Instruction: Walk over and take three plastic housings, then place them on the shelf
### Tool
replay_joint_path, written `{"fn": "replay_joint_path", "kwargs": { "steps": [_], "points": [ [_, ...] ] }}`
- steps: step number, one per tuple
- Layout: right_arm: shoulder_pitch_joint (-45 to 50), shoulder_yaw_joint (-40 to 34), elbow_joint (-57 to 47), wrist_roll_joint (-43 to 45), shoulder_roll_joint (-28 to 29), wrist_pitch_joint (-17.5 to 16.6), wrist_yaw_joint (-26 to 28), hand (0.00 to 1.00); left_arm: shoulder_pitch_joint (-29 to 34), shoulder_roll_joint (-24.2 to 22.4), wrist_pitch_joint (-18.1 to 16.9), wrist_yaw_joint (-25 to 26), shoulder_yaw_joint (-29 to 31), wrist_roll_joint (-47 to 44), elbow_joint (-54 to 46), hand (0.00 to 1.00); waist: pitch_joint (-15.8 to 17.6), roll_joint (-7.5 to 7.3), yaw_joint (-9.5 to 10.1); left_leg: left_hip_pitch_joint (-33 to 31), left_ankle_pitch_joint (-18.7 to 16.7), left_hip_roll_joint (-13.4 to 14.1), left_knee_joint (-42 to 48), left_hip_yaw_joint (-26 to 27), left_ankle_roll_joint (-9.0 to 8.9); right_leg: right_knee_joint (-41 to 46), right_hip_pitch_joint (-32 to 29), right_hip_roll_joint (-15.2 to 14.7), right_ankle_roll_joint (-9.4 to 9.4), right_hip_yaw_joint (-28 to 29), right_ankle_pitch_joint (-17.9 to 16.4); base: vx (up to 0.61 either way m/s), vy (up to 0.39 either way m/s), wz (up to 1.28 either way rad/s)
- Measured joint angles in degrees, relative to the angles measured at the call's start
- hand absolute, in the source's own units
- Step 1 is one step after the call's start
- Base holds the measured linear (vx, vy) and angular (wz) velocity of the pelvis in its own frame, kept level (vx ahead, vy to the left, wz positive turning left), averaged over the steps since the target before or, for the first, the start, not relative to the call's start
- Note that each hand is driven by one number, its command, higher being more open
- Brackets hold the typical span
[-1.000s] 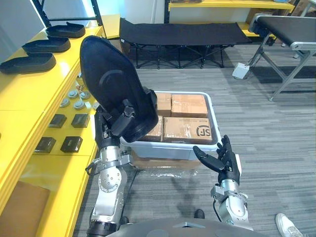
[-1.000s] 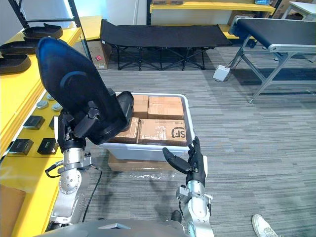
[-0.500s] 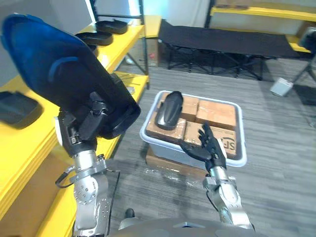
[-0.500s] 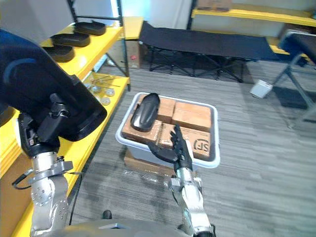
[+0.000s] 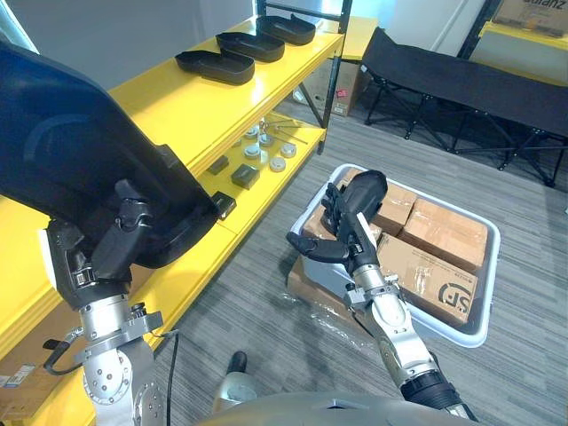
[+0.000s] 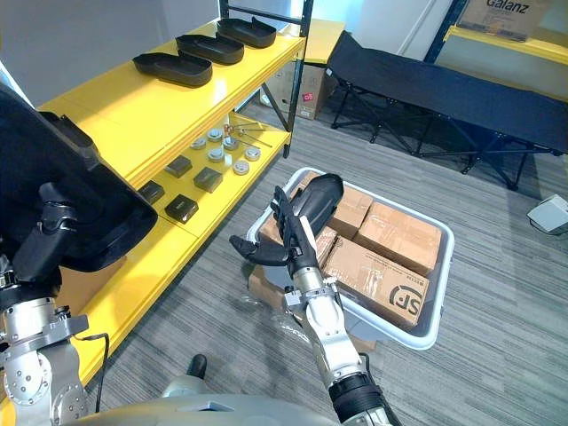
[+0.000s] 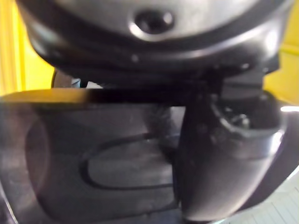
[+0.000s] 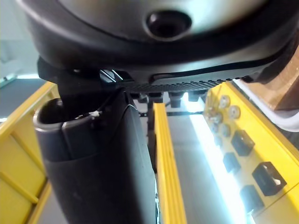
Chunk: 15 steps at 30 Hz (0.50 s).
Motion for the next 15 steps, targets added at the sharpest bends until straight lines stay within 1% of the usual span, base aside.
{"fn": "replay_joint_path", "kwargs": {
  "steps": [3, 5, 6, 7, 8, 9, 10, 11, 12, 13, 14, 15],
  "points": [
    [-0.32, 0.44, 0.0, -0.44, -0.2, 0.13, 0.22, 1.0, 1.44, -0.7, 0.1, -1.03, 0.09, -0.26, -0.04, 0.0, 0.09, 0.14, -0.02, 0.03, -0.29, 0.0, 0.24, -0.05, 0.0, 0.04, 0.25, 0.03, 0.02, -0.33, -0.01, 0.01, -0.006, 0.02],
    [-0.37, 0.57, -0.1, -0.44, -0.57, 0.19, 0.72, 1.0, 2.18, -0.89, 0.29, -1.51, 0.11, -0.31, -0.03, 0.0, 0.58, 0.36, 0.0, -0.39, -0.14, 0.0, 0.85, 0.24, 0.26, 0.5, 1.0, -0.03, 0.02, -1.61, -0.01, 0.02, -0.019, 0.19],
    [-0.29, 0.54, -0.21, -0.46, -0.83, 0.21, 0.97, 1.0, 1.9, -0.84, 0.29, -1.83, 0.1, -0.28, -0.03, 0.0, 1.03, 0.47, -0.23, -1.39, 0.01, -0.1, 1.93, 0.24, 0.51, 1.03, 1.4, -0.1, 0.01, -3.19, -0.03, -0.01, -0.012, 0.58],
    [-0.12, 0.18, -0.21, -0.48, -1.4, 0.56, 0.97, 1.0, 1.25, -0.72, 0.28, -2.58, 0.1, -0.24, -0.04, 0.0, 1.14, 0.34, -0.6, -2.89, 0.97, -0.71, 2.47, 0.7, 1.68, 1.96, 1.53, -0.62, 0.06, -5.63, -0.57, -0.02, 0.001, 0.86],
    [-0.04, -0.12, -0.21, -0.5, -1.79, 0.82, 0.99, 1.0, 0.78, -0.68, 0.28, -3.2, 0.07, -0.2, -0.04, 0.0, 1.35, 0.31, -0.83, -3.32, 1.9, -1.21, 1.71, 0.72, 1.98, 3.23, 1.71, -1.18, 0.26, -7.22, -1.52, -0.03, 0.021, 0.98],
    [0.2, -0.67, -0.21, -0.56, -1.91, 1.35, 0.86, 1.0, 0.77, -0.68, 0.27, -4.27, 0.08, -0.42, -0.05, 0.0, 1.6, 0.28, -0.61, -3.15, 3.02, -1.99, 0.21, -0.35, 2.2, 5.17, 1.75, -2.15, 0.52, -7.81, -2.76, -0.02, 0.037, 0.76],
    [0.46, -1.04, -0.21, -0.6, -1.98, 1.47, 0.85, 1.0, 0.93, -0.7, 0.27, -4.53, 0.06, -0.37, -0.05, 0.0, 1.73, 0.38, -0.35, -3.02, 3.49, -2.29, -0.44, -1.02, 2.28, 6.15, 1.77, -2.61, 0.49, -7.98, -3.11, -0.03, 0.048, 0.7],
    [0.98, -1.83, -0.21, -0.59, -2.1, 1.46, 0.81, 1.0, 1.15, -0.69, 0.27, -4.95, 0.02, -0.26, -0.05, 0.0, 2.34, 0.96, 0.04, -2.93, 3.9, -2.8, -1.09, -2.27, 2.54, 8.67, 1.91, -3.43, 0.03, -8.24, -3.54, -0.04, 0.065, 0.66],
    [1.16, -2.35, -0.21, -0.47, -2.18, 1.46, 0.77, 1.0, 1.19, -0.45, 0.27, -5.4, 0.06, -0.39, -0.05, 0.0, 2.91, 1.42, -0.06, -3.13, 3.65, -3.18, -1.18, -3.35, 3.0, 11.11, 1.92, -4.19, -0.67, -8.1, -3.93, -0.05, 0.075, 0.99],
    [1.59, -3.39, -0.29, -0.46, -2.19, 1.43, 0.48, 1.0, 1.13, 0.33, 0.26, -6.95, 0.04, -0.92, -0.06, 0.0, 3.65, 1.76, -0.49, -3.58, 3.97, -3.83, -1.13, -4.88, 3.53, 15.17, 1.78, -5.34, -1.05, -6.52, -4.12, -0.04, 0.07, 1.3],
    [2.44, -4.5, -0.76, -0.56, -2.17, 1.43, -0.19, 1.0, 1.03, 1.78, 0.22, -8.86, -0.12, -1.98, -0.09, 0.0, 4.14, 1.55, -1.29, -4.28, 4.13, -4.49, -0.88, -6.03, 3.79, 19.65, 1.03, -6.39, -1.28, -2.31, -3.96, -0.02, 0.066, 1.36],
    [3.16, -5.01, -1.42, -0.63, -2.16, 1.43, -0.51, 1.0, 1.01, 2.8, 0.22, -9.77, -0.27, -2.63, -0.08, 0.0, 4.41, 1.35, -1.57, -4.5, 4.34, -4.76, -0.89, -6.14, 4.08, 21.8, 0.57, -6.66, -1.6, 0.12, -3.73, 0.01, 0.044, 1.39]
  ]
}}
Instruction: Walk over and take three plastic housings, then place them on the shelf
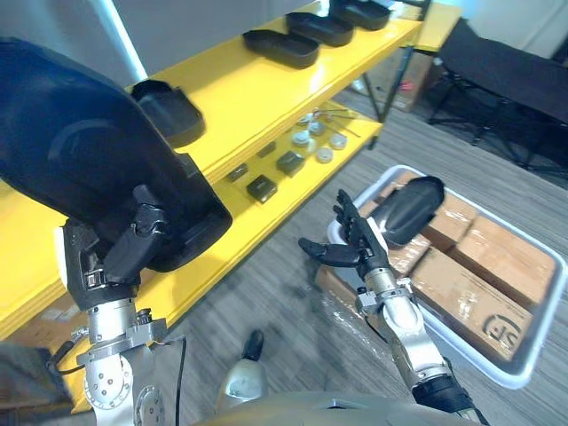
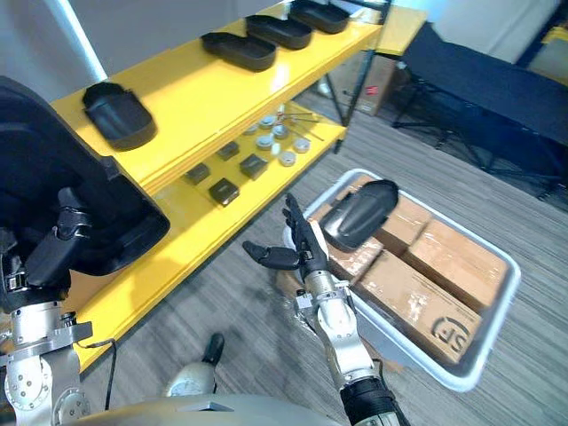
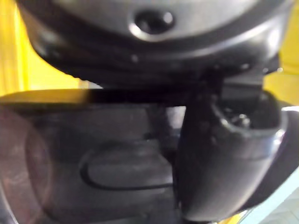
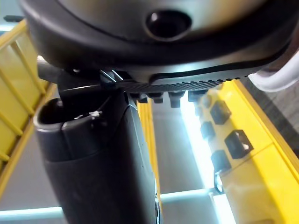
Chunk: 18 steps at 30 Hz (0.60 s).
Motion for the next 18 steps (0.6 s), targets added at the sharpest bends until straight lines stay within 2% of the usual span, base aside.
{"fn": "replay_joint_path", "kwargs": {
  "steps": [1, 2, 3, 4, 5, 6, 8, 11, 12, 14, 15, 17, 18],
  "points": [
    [1.21, -0.56, -1.2, -1.1, 0.08, -0.2, -0.81, 1.0, -0.01, 1.58, -0.06, -1.38, -0.11, -0.15, 0.04, 0.0, 0.3, -0.36, -0.32, -0.35, 0.22, -0.09, -0.23, -0.26, 0.28, 3.72, -1.12, -0.1, -1.38, 3.84, 1.12, 0.04, 0.02, 1.12],
    [1.62, -0.65, -1.95, -2.27, 0.1, -0.35, -1.15, 1.0, -0.03, 2.36, -0.11, -1.84, -0.35, -0.5, 0.05, 0.0, 0.78, -0.1, -0.21, -0.38, 1.06, -0.09, -0.78, -0.93, 1.17, 6.02, -1.75, 0.29, -1.86, 6.25, 0.96, 0.03, -0.025, 0.97],
    [1.6, -0.53, -2.25, -2.24, 0.27, -0.64, -0.92, 1.0, -0.23, 2.52, -0.15, -1.83, -0.25, -0.76, 0.11, 0.0, 0.9, -0.21, -0.25, -0.43, 2.1, -0.08, -1.17, -1.42, 1.8, 6.3, -1.89, 1.41, -1.31, 7.56, -1.94, 0.03, -0.067, 0.67],
    [1.47, -0.15, -2.75, -2.26, 0.43, -1.4, -0.68, 1.0, -0.85, 2.59, -0.15, -1.7, -0.27, -1.83, 0.45, 0.0, 1.05, -0.83, -0.24, -0.45, 2.9, -0.24, -1.71, -2.1, 2.18, 5.73, -2.46, 3.16, -1.23, 8.41, -6.55, 0.01, -0.155, 0.55],
    [1.08, -0.05, -3.33, -2.28, 0.42, -2.53, -0.11, 1.0, -1.92, 2.2, -0.19, -1.33, -0.35, -2.43, 1.59, 0.0, 1.16, -1.43, -0.16, -0.56, 4.62, -1.58, -1.93, -2.41, 0.99, 3.91, -2.76, 4.36, -3.15, 7.32, -9.34, 0.03, -0.144, 0.35],
    [-0.26, -0.07, -3.27, -2.29, 0.3, -2.83, 0.28, 1.0, -1.83, 1.38, -0.19, -0.83, -0.54, -2.41, 2.09, 0.0, 0.91, -1.26, 0.18, -0.98, 5.06, -2.32, -1.74, -1.74, 0.93, 1.73, -2.22, 4.63, -2.53, 8.34, -9.25, 0.03, -0.102, 0.09],
    [-1.93, -0.15, -3.16, -2.29, 0.32, -3.5, 0.3, 1.0, -1.84, 1.53, -0.21, -0.64, -0.7, -2.27, 1.9, 0.0, 1.46, -0.04, 0.42, -2.04, 5.13, -1.97, -1.12, -1.03, 0.91, -1.38, -1.92, 5.5, -1.62, 8.49, -9.51, 0.0, -0.015, -0.22],
    [-2.83, -0.29, -3.01, -2.28, -0.12, -3.53, 0.08, 1.0, -2.33, 1.42, -0.2, -0.57, -3.27, -2.16, 1.9, 0.0, 1.69, 0.05, 0.07, -3.34, 6.05, -2.41, -1.03, -0.17, 0.4, -5.15, -1.3, 5.39, 2.47, 7.72, -12.65, -0.08, -0.061, -0.12],
    [-2.67, -0.37, -3.02, -2.29, -0.15, -3.54, 0.0, 1.0, -2.35, 1.42, -0.2, -0.65, -3.79, -2.14, 1.9, 0.0, 1.83, 0.02, -0.06, -3.34, 6.05, -2.47, -1.04, -0.17, 0.42, -5.07, -1.2, 5.29, 2.94, 7.49, -13.76, -0.15, -0.055, 0.07],
    [-1.41, -1.05, -2.94, -2.2, -0.84, -3.59, -0.89, 1.0, -2.1, 0.55, -0.18, -1.94, -5.56, -1.69, 1.95, 0.0, 2.77, 1.16, -0.55, -3.39, 5.48, -2.28, -0.15, -0.25, 0.61, -2.69, -1.02, 5.09, 2.72, 6.47, -16.06, -0.18, -0.034, 0.24],
    [-1.17, -1.35, -2.94, -2.13, -1.01, -3.6, -1.01, 1.0, -2.09, 0.55, -0.19, -2.42, -5.62, -1.56, 1.95, 0.0, 3.17, 1.14, -0.57, -3.62, 5.21, -2.26, 0.68, 0.26, 0.91, -2.31, -0.61, 4.88, 2.6, 5.95, -16.38, -0.14, 0.019, 0.37],
    [-1.07, -2.42, -2.94, -2.07, -1.09, -4.05, -1.25, 1.0, -2.06, 0.59, -0.56, -2.87, -5.29, -1.46, 1.87, 0.0, 4.34, 0.91, 0.1, -7.53, 1.66, -2.33, 10.46, 3.24, 2.03, -1.89, 0.9, 3.85, 2.67, 4.45, -16.84, -0.08, 0.076, 0.26],
    [-1.1, -2.6, -2.94, -2.01, -0.93, -4.21, -1.36, 1.0, -1.99, 0.56, -0.79, -2.87, -4.95, -1.46, 1.87, 0.0, 4.58, 0.84, 0.54, -8.47, 0.06, -2.48, 13.29, 3.73, 2.05, -1.89, 1.28, 3.65, 2.62, 4.45, -16.91, -0.01, 0.119, 0.04]
  ]
}}
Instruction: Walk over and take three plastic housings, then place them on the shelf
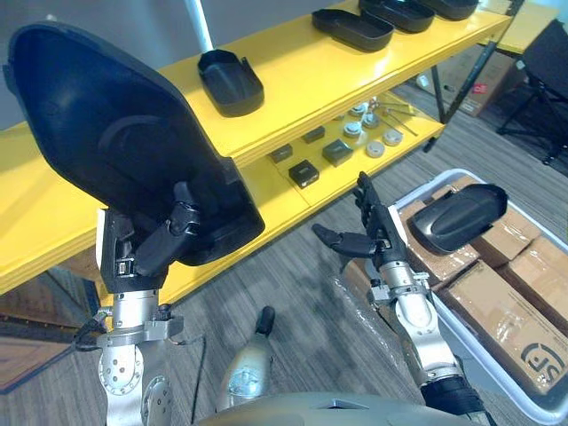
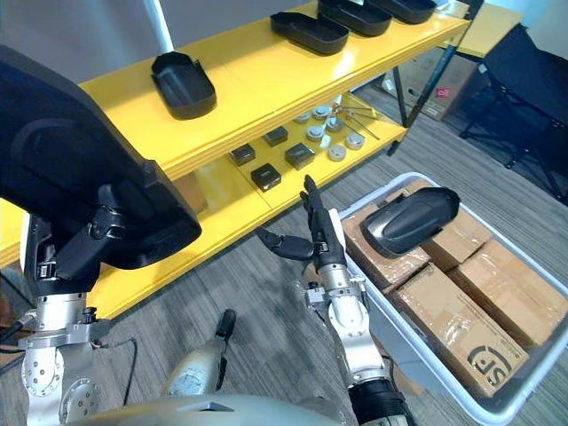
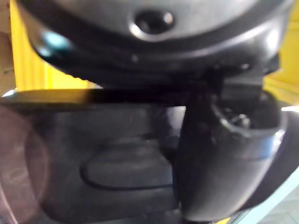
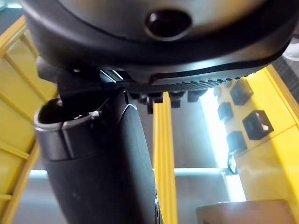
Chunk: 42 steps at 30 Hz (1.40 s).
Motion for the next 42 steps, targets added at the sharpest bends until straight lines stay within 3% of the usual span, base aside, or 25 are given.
{"fn": "replay_joint_path", "kwargs": {
  "steps": [2, 3, 4, 6, 7, 8, 9, 11, 13, 14, 15, 17, 19, 21, 22, 23, 24, 25, 26, 29, 36, 39, 40, 41, 42],
  "points": [
    [0.01, -0.2, -0.01, -0.04, 1.76, -0.76, -0.43, 1.0, 0.25, 0.0, -0.55, 0.26, 2.45, 0.01, -0.58, 0.0, 0.66, -1.88, 1.07, -2.42, -5.86, -1.42, 8.95, 3.13, 1.77, -0.72, 2.14, -1.89, -1.66, -0.29, -0.77, 0.06, 0.146, 0.0],
    [0.06, -0.25, -0.02, -0.04, 2.24, -0.87, -0.58, 1.0, 0.31, 0.03, -0.61, 0.34, 3.04, 0.01, -0.87, 0.0, 0.39, -2.12, 1.11, -3.0, -7.5, -1.76, 11.11, 4.42, 2.69, -1.49, 3.03, -2.26, -2.56, -0.65, -0.33, 0.23, 0.183, 0.06],
    [0.1, -0.27, -0.1, -0.01, 2.13, -1.24, -0.53, 1.0, 0.29, -0.34, -0.75, 0.58, 3.46, 0.01, -1.07, 0.0, 0.4, -1.9, 1.1, -3.23, -10.69, -1.99, 14.08, 4.96, 2.57, 1.06, 4.02, -2.23, -6.48, -0.18, 2.07, 0.24, 0.18, 0.21],
    [0.62, -0.04, -0.11, -0.03, 2.22, -1.92, -0.44, 1.0, 0.25, -0.61, -0.89, 0.87, 3.54, 0.05, -1.08, 0.0, -0.34, -2.0, 0.93, -2.8, -12.42, -3.07, 14.24, 4.33, 3.7, 12.17, -2.01, -5.34, -11.85, 2.38, 10.09, 0.25, 0.258, 0.29],
    [0.53, -0.03, -0.11, -0.01, 2.73, -2.62, -0.31, 1.0, 0.15, 0.15, -1.01, 1.48, 4.24, 0.44, -1.09, 0.0, -0.95, -2.71, 0.8, -1.88, -12.72, -3.66, 12.27, 4.45, 4.3, 17.01, -5.7, -6.73, -12.44, 5.16, 17.14, 0.27, 0.29, 0.19],
    [0.29, -0.03, -0.11, -0.02, 3.18, -3.05, -0.13, 1.0, 0.04, 0.75, -1.02, 1.96, 4.71, 0.89, -1.09, 0.0, -1.04, -2.95, 0.62, -1.14, -12.76, -3.76, 11.22, 4.26, 4.92, 18.81, -7.08, -6.89, -12.0, 7.07, 19.7, 0.38, 0.28, 0.22],
    [-0.56, 0.07, -0.09, -0.03, 4.04, -3.71, 0.31, 1.0, -0.17, 1.55, -1.0, 3.61, 5.99, 2.01, -1.06, 0.0, -0.97, -2.93, 0.11, 0.78, -12.68, -4.49, 9.55, 2.96, 6.55, 25.34, -10.07, -6.17, -9.73, 9.34, 17.78, 0.29, 0.133, 0.23],
    [-2.28, 0.24, -0.08, -0.08, 3.79, -4.43, 0.67, 1.0, -0.34, 1.6, -0.97, 5.7, 6.75, 2.02, -1.06, 0.0, -0.44, -1.81, -0.35, 5.94, -12.38, -4.89, 6.24, 2.1, 7.67, 29.9, -12.34, -3.09, -8.93, 9.68, 10.36, 0.35, 0.177, 0.21],
    [-4.58, 0.04, -0.6, -0.08, 2.76, -5.06, -0.32, 1.0, -1.63, 2.31, -0.97, 7.02, 6.75, 1.92, -1.06, 0.0, -0.63, -0.3, -0.53, 11.61, -12.07, -5.35, 2.03, 0.67, 7.89, 24.64, -14.74, 2.29, -9.36, 8.82, 5.38, 0.33, 0.16, 0.39],
    [-6.02, -0.28, -2.38, -0.08, 1.62, -5.36, -1.56, 1.0, -3.77, 3.01, -0.99, 7.49, 6.3, 1.96, -1.03, 0.0, -0.8, 0.23, -1.09, 12.84, -12.12, -5.8, 0.79, -1.32, 7.81, 18.3, -17.31, 6.27, -9.31, 10.82, 4.55, 0.27, 0.078, 0.69],
    [-6.55, -0.76, -3.66, -0.1, 1.08, -5.66, -2.18, 1.0, -5.1, 3.4, -1.0, 7.78, 5.83, 1.98, -0.92, 0.0, -0.84, 0.45, -1.55, 13.16, -12.37, -6.16, 0.28, -2.74, 7.41, 14.92, -18.89, 8.19, -9.17, 12.83, 4.57, 0.31, 0.047, 1.29],
    [-6.99, -4.15, -10.29, -0.3, -0.59, -6.49, -4.72, 1.0, -10.24, 4.97, -1.15, 8.36, 3.14, 2.06, 1.45, 0.0, -1.05, 0.37, -4.57, 14.41, -12.09, -9.09, -0.27, -9.77, 7.56, 5.79, -23.45, 11.73, -5.44, 23.67, 6.86, 0.27, -0.052, 1.79],
    [-7.03, -7.67, -13.16, -0.27, -1.62, -7.88, -5.12, 1.0, -11.28, 5.39, -1.07, 9.09, 1.73, 2.39, 3.57, 0.0, -1.39, -0.17, -5.93, 17.58, -12.66, -11.12, -0.24, -12.86, 6.67, 3.96, -23.5, 10.89, -5.12, 26.49, 8.18, 0.34, -0.171, 1.61],
    [-7.03, -11.11, -15.82, -0.26, -1.9, -10.3, -6.8, 1.0, -11.09, 5.66, -1.02, 9.22, 1.74, 2.31, 3.68, 0.0, -3.17, -2.2, -6.92, 17.66, -14.77, -12.38, 0.8, -10.96, 4.09, -2.84, -21.46, 9.35, -6.99, 25.17, 16.56, 0.36, -0.21, 1.53],
    [-7.41, -13.75, -17.05, -0.23, -3.21, -12.66, -7.97, 1.0, -11.62, 5.41, -0.84, 8.44, 1.56, 1.93, 4.07, 0.0, -4.36, -1.89, -7.35, 17.03, -18.77, -9.61, 1.65, -3.82, 5.89, -6.25, -18.88, 8.94, -7.06, 20.92, 18.89, 0.33, -0.216, 1.27],
    [-8.51, -15.97, -17.65, -0.21, -4.12, -13.39, -8.68, 1.0, -11.42, 5.43, -0.08, 7.63, 1.45, 1.62, 4.17, 0.0, -4.88, -0.34, -7.01, 15.52, -20.69, -3.88, 3.61, 4.28, 5.08, -9.68, -16.22, 10.69, -7.92, 17.82, 19.74, 0.28, -0.181, 1.22],
    [-8.46, -17.0, -18.11, -0.2, -4.53, -13.42, -9.1, 1.0, -11.65, 5.42, 0.41, 6.74, 1.39, 1.54, 4.41, 0.0, -5.12, 0.08, -7.36, 15.09, -20.94, -1.1, 3.83, 8.4, 4.5, -11.34, -14.6, 11.16, -8.01, 15.96, 19.69, 0.25, -0.161, 1.16],
    [-8.17, -18.78, -18.31, -0.09, -5.25, -13.33, -9.64, 1.0, -11.83, 5.28, 1.29, 5.17, 0.57, 1.47, 4.63, 0.0, -5.43, 0.63, -8.34, 15.71, -19.72, 3.08, 2.91, 15.46, 2.79, -13.2, -11.79, 11.45, -8.11, 12.49, 19.65, 0.22, -0.103, 1.31],
    [-7.34, -20.47, -18.34, -0.08, -5.36, -13.25, -9.79, 1.0, -11.92, 5.27, 2.06, 3.25, -0.75, 1.48, 4.65, 0.0, -5.64, 0.96, -8.64, 17.58, -17.39, 5.04, 0.2, 20.23, 1.28, -13.97, -9.76, 11.29, -8.28, 10.02, 19.53, 0.25, -0.099, 1.14],
    [-5.14, -21.33, -18.38, -0.1, -5.05, -13.11, -9.69, 1.0, -11.97, 5.41, 2.18, 1.16, -3.35, 1.53, 4.34, 0.0, -5.86, 1.24, -8.32, 19.9, -15.5, 3.87, -3.43, 19.79, 1.42, -14.21, -8.1, 10.56, -8.25, 8.58, 19.47, 0.12, 0.022, 0.46],
    [-2.03, -19.75, -18.35, 1.04, -2.41, -10.7, -6.72, 1.0, -10.4, 4.58, 4.69, 2.01, -4.09, 1.57, 4.06, 0.0, -5.84, 1.18, -8.03, 18.42, -15.41, 2.19, 0.6, 17.13, 1.41, -14.04, -6.3, 8.29, -7.57, 7.29, 18.92, 0.03, 0.061, 0.22],
    [-1.34, -19.84, -18.36, 1.01, -2.38, -10.73, -7.08, 1.0, -10.58, 4.36, 4.89, 0.67, -4.27, 1.88, 3.02, 0.0, -4.91, -0.17, -8.72, 14.39, -16.23, 0.52, 6.57, 14.71, 0.97, -14.38, -5.67, 5.67, -5.79, 7.46, 17.41, -0.05, 0.096, 0.32],
    [-1.13, -20.09, -18.16, 1.16, -2.12, -10.73, -7.39, 1.0, -10.47, 4.28, 5.26, -0.57, -4.71, 2.27, 2.33, 0.0, -4.22, 0.94, -8.57, 14.14, -17.48, 2.08, 7.05, 14.56, 1.54, -13.85, -5.53, 5.74, -5.66, 7.52, 17.47, -0.12, 0.112, -0.05],
    [-1.12, -20.1, -18.03, 2.65, -2.12, -10.73, -7.51, 1.0, -10.36, 4.26, 5.76, -1.88, -5.33, 2.83, 1.83, 0.0, -4.22, 2.3, -8.38, 15.05, -16.97, 4.36, 4.81, 13.68, -0.54, -13.28, -5.86, 6.16, -4.97, 8.3, 17.37, -0.11, 0.136, -0.27],
    [-1.23, -20.01, -18.01, 2.88, -1.96, -10.73, -7.59, 1.0, -10.32, 4.28, 5.75, -2.62, -5.38, 3.29, 1.73, 0.0, -3.98, 2.31, -8.02, 16.0, -17.74, 4.03, 3.74, 13.96, -0.9, -12.92, -6.21, 5.6, -4.37, 9.45, 17.4, -0.09, 0.228, -0.52]
  ]
}}
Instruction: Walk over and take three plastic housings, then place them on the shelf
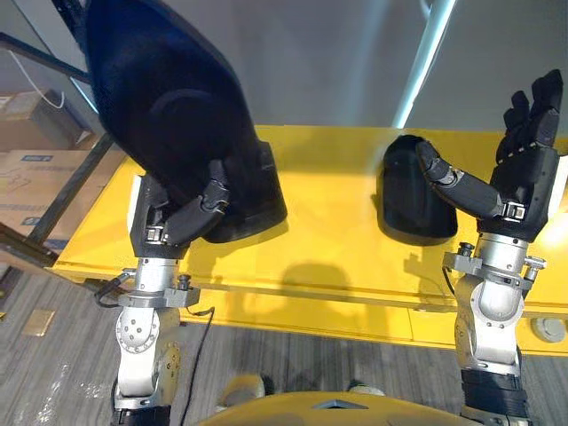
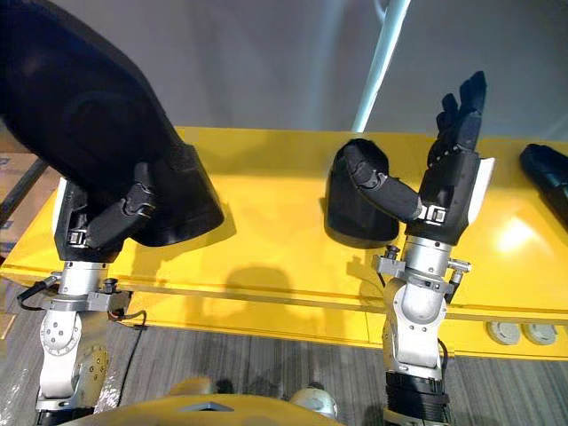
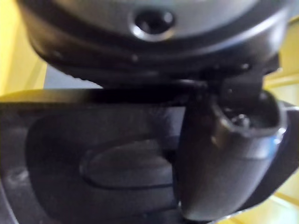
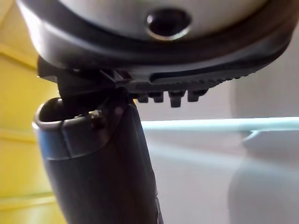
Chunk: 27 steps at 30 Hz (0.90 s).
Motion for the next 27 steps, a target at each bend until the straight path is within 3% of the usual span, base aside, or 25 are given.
{"fn": "replay_joint_path", "kwargs": {
  "steps": [2, 4, 7, 10, 12, 18, 23, 27],
  "points": [
    [0.34, 0.72, -0.04, -0.18, 1.34, -0.19, -1.17, 1.0, -0.15, 1.7, 0.04, -2.85, -0.1, 0.67, -0.18, 0.0, 0.35, -0.62, -0.71, 1.15, -0.48, -2.88, -0.09, 2.82, 1.99, 0.46, -0.72, -3.07, 1.23, 2.64, 0.77, -0.09, 0.273, -0.49],
    [1.23, 1.54, 0.06, -0.15, 1.79, -0.18, -2.25, 1.0, -0.35, 3.57, 0.46, -3.9, -0.37, 0.82, -0.18, 0.0, 0.67, -1.07, -1.28, 0.38, -1.68, -3.77, 2.09, 4.93, 3.61, 1.08, -1.93, -4.31, 1.8, 4.4, 1.35, -0.14, 0.252, -0.43],
    [2.62, 2.64, 0.05, 0.37, 4.44, -0.18, -1.36, 1.0, -0.74, 7.27, 3.1, -4.03, 0.91, 0.71, -0.09, 0.0, 1.08, -2.13, -1.93, 0.03, -1.9, -3.84, 0.76, 7.86, 4.22, 2.49, -4.31, -5.31, -0.47, 2.6, 0.98, -0.08, 0.144, -0.52],
    [3.23, 1.94, 0.07, 3.14, 4.3, -0.23, 1.6, 1.0, -4.19, 9.72, 6.9, -3.46, 1.15, 0.69, 0.06, 0.0, 0.92, -3.07, -2.75, -1.26, 0.18, -4.36, -0.43, 7.41, 4.89, 1.31, -3.92, -4.46, 0.67, 1.55, 1.56, 0.02, 0.004, -0.02],
    [3.25, 2.07, 0.19, 4.28, 4.3, -0.09, 2.75, 1.0, -6.51, 9.22, 9.36, -2.26, -0.33, 0.25, 0.09, 0.0, 0.96, -2.99, -3.62, -2.03, 1.0, -4.31, -0.49, 6.45, 4.61, 0.83, -3.84, -4.27, 1.73, 0.26, 2.24, 0.04, -0.061, 0.3],
    [1.04, 4.05, 0.19, 4.3, 1.46, 1.51, 6.95, 1.0, -10.91, 7.91, 16.29, 0.08, -5.64, -3.84, 2.78, 0.0, 1.03, -2.53, -3.7, -0.66, 3.63, -3.29, -5.0, 6.23, 3.13, 0.31, -4.21, -2.56, 1.59, 0.06, 2.19, 0.0, -0.079, 0.0],
    [0.95, 5.95, 0.16, 7.95, -1.08, 2.6, 14.02, 1.0, -17.91, 7.88, 21.01, 6.19, -6.21, -7.12, 14.56, 0.0, 1.02, -2.52, -5.22, 1.23, 5.08, -3.55, -8.12, 7.57, 3.07, -0.29, -4.36, -2.23, 1.14, 1.46, 2.64, -0.03, -0.01, -0.13],
    [1.0, 7.53, 0.17, 10.68, -1.14, 2.65, 17.77, 1.0, -22.28, 7.94, 24.41, 7.84, -6.22, -9.56, 20.87, 0.0, 1.1, -2.51, -5.38, 0.86, 5.59, -3.85, -8.96, 8.53, 3.3, -0.35, -5.75, -2.3, 1.24, 2.74, 3.12, -0.04, 0.012, -0.14]
  ]
}}
